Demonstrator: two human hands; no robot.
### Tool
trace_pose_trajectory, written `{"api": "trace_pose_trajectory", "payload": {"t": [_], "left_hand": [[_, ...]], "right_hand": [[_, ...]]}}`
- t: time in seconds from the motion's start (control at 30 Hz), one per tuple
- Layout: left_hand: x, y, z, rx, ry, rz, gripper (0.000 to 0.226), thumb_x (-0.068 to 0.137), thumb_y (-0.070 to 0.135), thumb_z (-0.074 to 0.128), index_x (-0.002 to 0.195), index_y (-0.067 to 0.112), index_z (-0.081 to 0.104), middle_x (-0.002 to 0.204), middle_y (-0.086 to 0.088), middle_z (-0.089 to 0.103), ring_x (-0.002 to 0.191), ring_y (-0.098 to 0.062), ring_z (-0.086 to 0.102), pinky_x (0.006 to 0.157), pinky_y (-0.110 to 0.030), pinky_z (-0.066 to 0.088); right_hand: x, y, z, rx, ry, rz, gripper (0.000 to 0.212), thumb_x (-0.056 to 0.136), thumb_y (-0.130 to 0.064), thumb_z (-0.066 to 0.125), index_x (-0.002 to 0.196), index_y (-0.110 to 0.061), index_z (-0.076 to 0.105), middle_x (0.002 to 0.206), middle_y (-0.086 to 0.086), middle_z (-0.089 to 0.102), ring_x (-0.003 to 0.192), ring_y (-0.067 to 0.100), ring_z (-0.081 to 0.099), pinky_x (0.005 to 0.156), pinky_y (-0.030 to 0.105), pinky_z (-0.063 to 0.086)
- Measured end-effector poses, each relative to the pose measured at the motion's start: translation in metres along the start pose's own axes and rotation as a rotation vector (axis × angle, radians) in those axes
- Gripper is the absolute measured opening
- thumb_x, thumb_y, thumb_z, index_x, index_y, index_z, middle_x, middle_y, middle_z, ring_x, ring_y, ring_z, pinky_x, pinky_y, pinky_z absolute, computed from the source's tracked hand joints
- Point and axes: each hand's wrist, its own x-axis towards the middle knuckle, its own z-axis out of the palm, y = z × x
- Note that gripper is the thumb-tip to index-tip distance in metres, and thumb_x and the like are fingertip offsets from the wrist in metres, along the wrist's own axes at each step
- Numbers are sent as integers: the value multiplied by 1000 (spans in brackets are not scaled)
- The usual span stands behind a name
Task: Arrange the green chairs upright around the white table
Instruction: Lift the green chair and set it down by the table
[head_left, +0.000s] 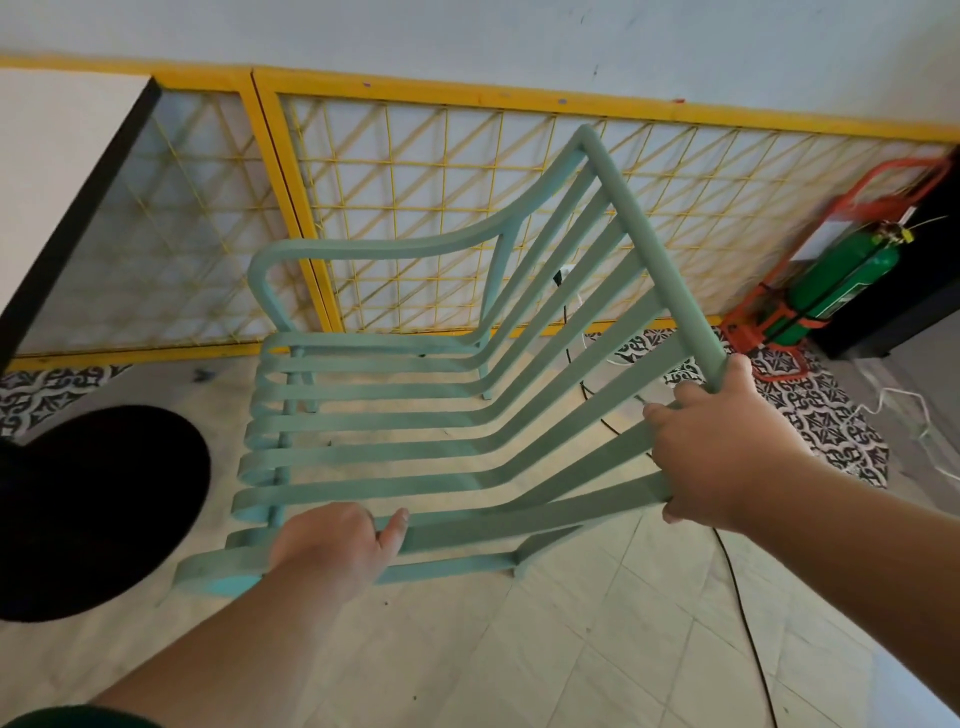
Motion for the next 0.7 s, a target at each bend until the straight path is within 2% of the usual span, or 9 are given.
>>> {"api": "trace_pose_trajectory", "payload": {"t": [0.33, 0.7], "left_hand": [[9, 10, -8, 7, 20, -1, 81, 88, 78, 10, 64, 22, 63, 60, 4, 63, 59, -14, 59, 62, -32, 51], [33, 16, -15, 11, 7, -41, 84, 89, 76, 8, 65, 19, 65, 65, 0, 63, 65, -18, 58, 63, -33, 49]], "right_hand": [[12, 15, -4, -17, 30, -8, 57, 82, -72, 60, 120, -30, 67, 123, -13, 55, 117, 22, 48, 103, 68, 20], [41, 30, -3, -44, 93, 14, 54, 75, -77, 63, 110, -35, 70, 101, -18, 56, 105, 18, 49, 98, 63, 25]]}}
